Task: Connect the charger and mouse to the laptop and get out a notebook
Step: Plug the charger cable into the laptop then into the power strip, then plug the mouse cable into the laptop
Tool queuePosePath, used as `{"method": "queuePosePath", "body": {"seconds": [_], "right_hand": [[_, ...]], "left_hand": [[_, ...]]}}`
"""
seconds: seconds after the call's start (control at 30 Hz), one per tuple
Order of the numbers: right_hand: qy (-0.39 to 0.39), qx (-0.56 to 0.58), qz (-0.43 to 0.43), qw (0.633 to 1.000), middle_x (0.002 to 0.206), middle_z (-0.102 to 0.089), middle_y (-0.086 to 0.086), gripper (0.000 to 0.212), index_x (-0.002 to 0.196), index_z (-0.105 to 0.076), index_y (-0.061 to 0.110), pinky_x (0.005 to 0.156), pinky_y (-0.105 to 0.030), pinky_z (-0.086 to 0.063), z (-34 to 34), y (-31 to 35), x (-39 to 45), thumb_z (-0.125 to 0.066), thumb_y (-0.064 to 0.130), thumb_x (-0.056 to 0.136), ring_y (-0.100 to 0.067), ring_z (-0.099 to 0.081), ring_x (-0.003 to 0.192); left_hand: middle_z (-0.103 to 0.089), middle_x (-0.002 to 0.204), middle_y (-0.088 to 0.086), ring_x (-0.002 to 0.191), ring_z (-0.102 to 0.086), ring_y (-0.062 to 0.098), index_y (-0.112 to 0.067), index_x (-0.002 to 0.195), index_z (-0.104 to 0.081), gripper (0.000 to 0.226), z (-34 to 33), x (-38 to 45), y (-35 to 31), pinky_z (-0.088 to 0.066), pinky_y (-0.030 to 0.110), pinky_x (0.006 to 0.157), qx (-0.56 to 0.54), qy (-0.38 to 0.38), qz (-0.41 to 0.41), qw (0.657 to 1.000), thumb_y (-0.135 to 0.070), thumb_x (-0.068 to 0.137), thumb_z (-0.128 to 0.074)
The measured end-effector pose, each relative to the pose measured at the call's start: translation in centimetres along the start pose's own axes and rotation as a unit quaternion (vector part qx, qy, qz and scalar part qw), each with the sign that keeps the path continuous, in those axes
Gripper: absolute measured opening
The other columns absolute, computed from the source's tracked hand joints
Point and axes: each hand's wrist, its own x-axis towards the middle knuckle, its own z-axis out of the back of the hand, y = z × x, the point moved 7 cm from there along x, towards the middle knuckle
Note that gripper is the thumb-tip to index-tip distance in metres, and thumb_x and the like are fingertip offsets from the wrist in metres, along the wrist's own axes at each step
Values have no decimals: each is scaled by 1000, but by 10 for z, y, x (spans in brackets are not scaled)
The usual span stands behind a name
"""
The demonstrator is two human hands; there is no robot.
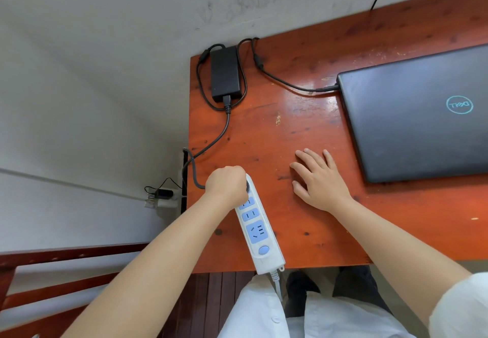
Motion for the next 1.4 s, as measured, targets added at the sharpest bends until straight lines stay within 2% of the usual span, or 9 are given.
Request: {"method": "queuePosePath", "body": {"seconds": [0.13,0.23,0.3,0.57,0.73,0.87,1.03,1.13,1.4], "right_hand": [[1,3,1,1000,126,-59,-19,35,106,-62,7,102,-64,-28,0,0,1,-69,19,73,-38,-49,123],[14,9,-6,1000,131,-55,-18,36,110,-60,8,106,-61,-25,-1,-2,1,-65,21,76,-36,-44,127],[16,6,-5,1000,132,-54,-17,36,111,-60,10,107,-60,-24,-3,-2,2,-64,24,77,-35,-43,128],[19,-7,-3,1000,131,-56,-16,37,110,-60,11,105,-61,-27,-5,-3,1,-64,25,76,-34,-46,126],[73,23,-6,997,146,-37,-9,41,125,-49,14,115,-52,-9,-4,-3,0,-53,27,86,-26,-25,139],[95,52,-1,994,147,-35,-8,45,132,-39,12,115,-41,-15,26,-13,5,-49,23,89,-21,-27,138],[-39,62,-63,995,120,-57,-22,25,104,-60,-5,93,-40,-41,115,-65,-2,-53,6,83,-37,-52,111],[-91,54,-118,987,120,-57,-19,25,105,-59,-3,91,-38,-39,163,-114,-20,-53,9,85,-34,-50,112],[-158,28,-136,978,124,-57,-20,32,110,-59,-3,98,-41,-38,272,-255,-108,-59,15,84,-31,-49,119]], "left_hand": [[-51,69,9,54,-36,18,-10,67,-32,24,3,-1,3,-23,28,43,35,-12,-38,999,-8,88,-44],[-62,97,18,85,-47,29,-7,89,-46,5,20,12,-1,-34,34,59,59,-30,-99,993,-11,91,-43],[-62,102,17,97,-49,30,-3,95,-50,15,28,24,-4,-36,35,66,65,-27,-125,990,-17,92,-44],[-64,96,14,89,-56,29,-4,94,-55,22,27,30,2,-43,37,66,26,-71,-118,990,-24,89,-48],[-65,98,11,83,-54,26,-7,94,-56,21,33,27,0,-38,33,63,43,-52,-107,992,-25,88,-47],[-60,110,10,104,-52,27,-11,105,-55,31,47,20,-17,-40,34,71,136,-65,-80,985,-35,91,-44],[-49,124,14,115,-44,31,-6,114,-50,34,72,9,-82,-46,43,86,26,-130,-83,988,-31,91,-46],[-44,131,14,120,-42,33,-4,115,-49,33,89,6,-142,-45,45,90,-52,-157,-98,981,-26,90,-48],[-50,124,17,118,-43,33,-2,114,-48,34,132,-5,-332,-41,42,94,-74,-247,-127,958,-25,89,-49]]}}
